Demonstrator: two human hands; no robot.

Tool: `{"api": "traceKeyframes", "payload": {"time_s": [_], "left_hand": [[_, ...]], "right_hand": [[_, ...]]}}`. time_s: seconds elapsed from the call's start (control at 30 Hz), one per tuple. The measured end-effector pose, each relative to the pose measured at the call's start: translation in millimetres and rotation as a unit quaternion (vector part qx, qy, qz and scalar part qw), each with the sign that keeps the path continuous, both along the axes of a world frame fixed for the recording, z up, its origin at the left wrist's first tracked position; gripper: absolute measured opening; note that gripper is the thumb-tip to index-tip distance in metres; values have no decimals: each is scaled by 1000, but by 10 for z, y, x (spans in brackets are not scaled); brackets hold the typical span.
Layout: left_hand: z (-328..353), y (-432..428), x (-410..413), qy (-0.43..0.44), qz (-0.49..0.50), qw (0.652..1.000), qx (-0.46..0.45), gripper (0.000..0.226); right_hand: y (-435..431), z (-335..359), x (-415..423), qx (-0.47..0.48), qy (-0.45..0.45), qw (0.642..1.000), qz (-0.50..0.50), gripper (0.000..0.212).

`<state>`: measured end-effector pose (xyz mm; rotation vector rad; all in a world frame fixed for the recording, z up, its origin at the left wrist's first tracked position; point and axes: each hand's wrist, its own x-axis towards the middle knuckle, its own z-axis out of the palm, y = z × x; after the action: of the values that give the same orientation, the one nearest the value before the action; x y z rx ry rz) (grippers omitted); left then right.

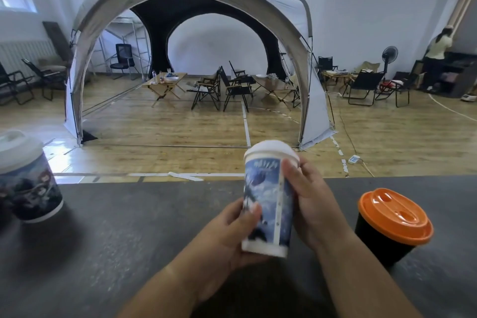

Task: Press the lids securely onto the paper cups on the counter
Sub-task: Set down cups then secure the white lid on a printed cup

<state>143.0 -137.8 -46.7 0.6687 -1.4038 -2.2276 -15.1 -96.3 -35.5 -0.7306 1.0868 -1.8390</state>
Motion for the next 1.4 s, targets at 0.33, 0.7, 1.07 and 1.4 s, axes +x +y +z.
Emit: {"api": "traceKeyframes", "payload": {"time_s": [0.33, 0.7, 1.07, 1.4], "left_hand": [[29, 23, -11, -19, 89, 992, -88, 64], [14, 26, 4, 45, 81, 995, -37, 65], [16, 2, -9, 45, 86, 995, 2, 59], [1, -2, -31, 63, 45, 996, 52, 63]], "right_hand": [[15, -13, 20, 5, 75, 997, -19, 86], [24, -9, -34, -21, -42, 997, 56, 87], [16, -14, 51, -9, -82, 995, 55, 69], [40, 47, 40, 32, -99, 990, 95, 51]]}}
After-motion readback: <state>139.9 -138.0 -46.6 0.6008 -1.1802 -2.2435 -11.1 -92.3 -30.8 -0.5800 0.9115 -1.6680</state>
